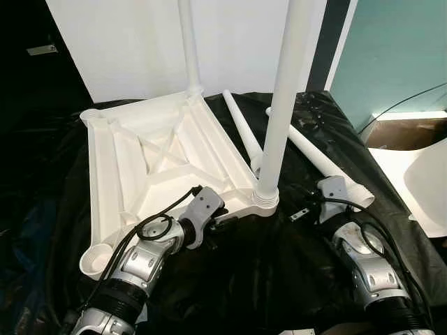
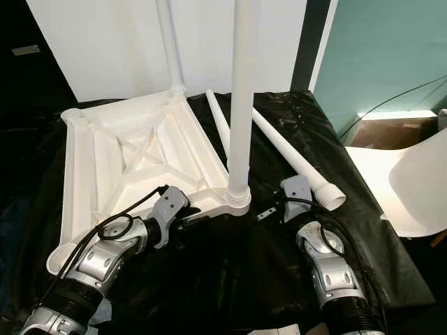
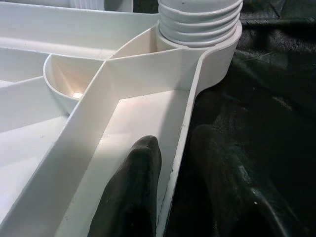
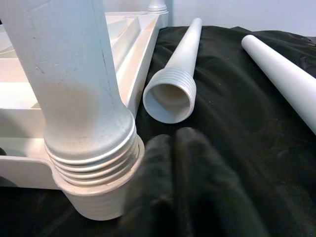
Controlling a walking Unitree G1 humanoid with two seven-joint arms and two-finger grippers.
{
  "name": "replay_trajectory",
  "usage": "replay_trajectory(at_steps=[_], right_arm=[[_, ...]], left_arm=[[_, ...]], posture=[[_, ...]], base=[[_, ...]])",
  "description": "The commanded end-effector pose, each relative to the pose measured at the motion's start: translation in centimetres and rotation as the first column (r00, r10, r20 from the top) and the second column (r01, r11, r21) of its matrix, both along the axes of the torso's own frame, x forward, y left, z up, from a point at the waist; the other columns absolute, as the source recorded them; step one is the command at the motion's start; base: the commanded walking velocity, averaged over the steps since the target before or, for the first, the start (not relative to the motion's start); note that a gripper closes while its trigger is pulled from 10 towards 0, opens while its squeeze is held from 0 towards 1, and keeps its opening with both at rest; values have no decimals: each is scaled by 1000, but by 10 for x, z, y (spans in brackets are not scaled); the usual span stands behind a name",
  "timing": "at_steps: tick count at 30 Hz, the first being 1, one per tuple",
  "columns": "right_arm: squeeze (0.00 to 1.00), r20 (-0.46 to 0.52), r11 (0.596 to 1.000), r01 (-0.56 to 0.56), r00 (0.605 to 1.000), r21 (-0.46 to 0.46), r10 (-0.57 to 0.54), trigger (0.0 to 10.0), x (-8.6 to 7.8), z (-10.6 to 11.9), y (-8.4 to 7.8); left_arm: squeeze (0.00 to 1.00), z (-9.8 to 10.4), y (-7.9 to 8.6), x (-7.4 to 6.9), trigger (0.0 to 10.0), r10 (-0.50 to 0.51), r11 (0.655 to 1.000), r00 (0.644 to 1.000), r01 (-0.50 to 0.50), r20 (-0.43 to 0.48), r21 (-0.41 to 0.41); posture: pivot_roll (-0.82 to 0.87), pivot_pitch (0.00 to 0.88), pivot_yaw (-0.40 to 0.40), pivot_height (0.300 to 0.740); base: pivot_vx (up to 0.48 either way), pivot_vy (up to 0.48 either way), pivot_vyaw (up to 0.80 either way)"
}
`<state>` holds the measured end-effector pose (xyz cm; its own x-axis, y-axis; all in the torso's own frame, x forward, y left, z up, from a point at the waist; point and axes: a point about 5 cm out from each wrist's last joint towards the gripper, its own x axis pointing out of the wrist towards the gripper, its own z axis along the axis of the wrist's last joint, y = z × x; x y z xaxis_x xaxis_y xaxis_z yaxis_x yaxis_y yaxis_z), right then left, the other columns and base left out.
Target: Building children table
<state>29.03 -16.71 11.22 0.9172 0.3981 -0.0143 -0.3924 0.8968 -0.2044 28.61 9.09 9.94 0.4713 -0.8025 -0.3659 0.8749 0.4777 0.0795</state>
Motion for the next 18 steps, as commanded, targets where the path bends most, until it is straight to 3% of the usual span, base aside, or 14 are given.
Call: replay_trajectory(at_steps=[1,2,4,5,8,9,11,14,18], right_arm=[[1000,-6,1000,-12,1000,-4,12,10000,0,1,-4],[737,-12,998,-58,998,-28,57,10000,1,2,-4],[737,-17,995,-92,996,-47,91,10000,1,2,-4],[0,-25,986,-148,989,-81,147,10000,0,2,-4],[0,-36,973,-200,980,-111,198,10000,-1,2,-4],[0,-87,937,-305,952,-170,294,10000,-4,0,-7],[0,-87,937,-305,952,-170,294,10000,-4,0,-7],[0,-119,903,-372,928,-216,353,10000,-4,2,-13],[0,-89,904,-365,931,-225,354,10000,1,11,-16]], left_arm=[[0,-17,-3,-9,10000,-47,998,996,50,-81,40],[0,-18,-3,-10,10000,-46,998,996,49,-82,39],[0,-19,-3,-10,10000,-45,998,996,49,-83,39],[0,-19,-2,-11,10000,-44,998,995,47,-85,38],[0,-19,-2,-11,10000,-43,998,995,46,-86,39],[0,-19,-1,-11,10000,-40,998,996,43,-85,39],[0,-19,-1,-11,10000,-40,998,996,43,-85,39],[0,-19,-1,-10,10000,-40,998,996,43,-82,37],[0,-18,-2,-10,10000,-44,998,997,47,-70,44]], posture=[[-25,0,17,740],[-25,0,16,740],[-25,0,16,740],[-26,0,17,740],[-26,0,17,740],[-27,0,18,740],[-27,0,18,740],[-31,0,19,740],[-31,0,19,740]], base=[[0,0,0],[0,0,0],[0,0,0],[0,0,0],[0,0,0],[0,0,0],[0,0,0],[0,0,0],[0,0,0]])
